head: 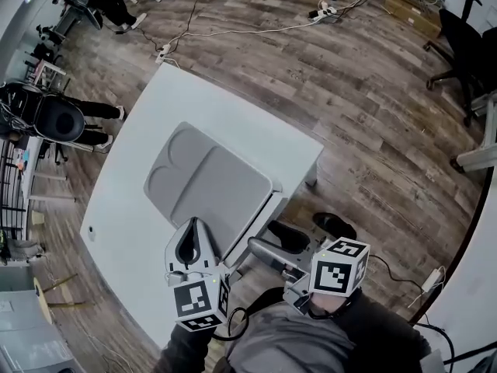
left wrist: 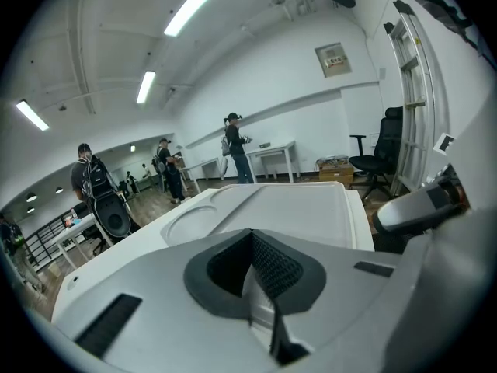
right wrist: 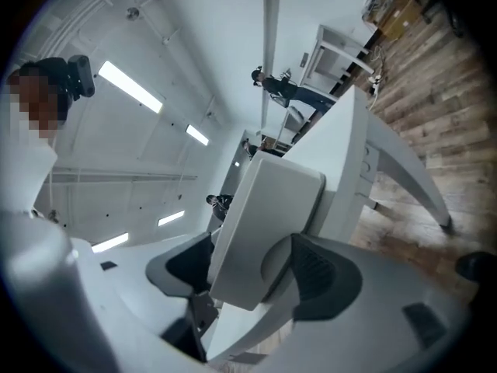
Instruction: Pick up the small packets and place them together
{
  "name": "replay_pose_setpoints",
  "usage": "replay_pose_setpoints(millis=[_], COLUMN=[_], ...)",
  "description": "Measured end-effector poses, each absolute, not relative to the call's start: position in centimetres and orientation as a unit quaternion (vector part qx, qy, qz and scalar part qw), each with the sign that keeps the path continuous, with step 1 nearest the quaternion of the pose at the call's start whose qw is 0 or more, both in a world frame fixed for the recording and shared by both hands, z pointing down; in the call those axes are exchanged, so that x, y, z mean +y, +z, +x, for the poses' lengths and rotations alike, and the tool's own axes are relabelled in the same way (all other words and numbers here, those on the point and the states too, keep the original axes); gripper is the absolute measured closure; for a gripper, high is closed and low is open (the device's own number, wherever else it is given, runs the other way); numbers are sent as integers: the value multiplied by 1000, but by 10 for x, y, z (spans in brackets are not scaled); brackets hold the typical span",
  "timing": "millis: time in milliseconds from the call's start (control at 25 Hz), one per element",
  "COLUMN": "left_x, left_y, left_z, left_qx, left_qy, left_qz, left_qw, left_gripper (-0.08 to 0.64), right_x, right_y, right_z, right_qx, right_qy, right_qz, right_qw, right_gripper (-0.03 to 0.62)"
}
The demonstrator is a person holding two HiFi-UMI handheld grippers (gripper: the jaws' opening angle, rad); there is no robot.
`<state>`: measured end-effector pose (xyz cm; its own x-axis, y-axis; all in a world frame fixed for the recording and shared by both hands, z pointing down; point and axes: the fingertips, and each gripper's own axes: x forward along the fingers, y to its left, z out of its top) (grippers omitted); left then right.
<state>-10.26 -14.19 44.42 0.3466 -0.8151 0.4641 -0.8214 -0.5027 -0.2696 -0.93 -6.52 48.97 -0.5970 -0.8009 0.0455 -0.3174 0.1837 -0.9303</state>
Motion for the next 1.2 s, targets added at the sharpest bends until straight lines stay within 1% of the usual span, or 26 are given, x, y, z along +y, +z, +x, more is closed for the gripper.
replay_pose_setpoints(millis=[80, 200, 280, 360, 400, 440, 480, 1200], left_x=[-140, -138, -138, -139, -138, -138, -138, -139], left_y=[445, 444, 442, 440, 440, 440, 440, 440], left_z=[-103, -102, -102, -103, -103, -103, -102, -99], left_qx=[-492, -479, -476, -477, -477, -476, -474, -470], left_qy=[286, 288, 286, 286, 287, 287, 286, 288], left_qz=[822, 830, 832, 831, 831, 832, 832, 833], left_qw=[2, 2, 4, -1, -4, -7, -10, -32], left_gripper=[565, 565, 565, 565, 565, 565, 565, 565], right_x=[-70, -76, -80, -78, -75, -73, -72, -30], right_y=[492, 493, 492, 492, 492, 491, 490, 486], right_z=[-13, -14, -14, -13, -13, -11, -10, 13], right_qx=[716, 692, 686, 682, 677, 672, 669, 647], right_qy=[-524, -542, -545, -546, -548, -549, -549, -539], right_qz=[-391, -388, -386, -386, -384, -382, -382, -398], right_qw=[246, 279, 288, 295, 305, 316, 324, 364], right_gripper=[238, 238, 239, 279, 335, 362, 374, 391])
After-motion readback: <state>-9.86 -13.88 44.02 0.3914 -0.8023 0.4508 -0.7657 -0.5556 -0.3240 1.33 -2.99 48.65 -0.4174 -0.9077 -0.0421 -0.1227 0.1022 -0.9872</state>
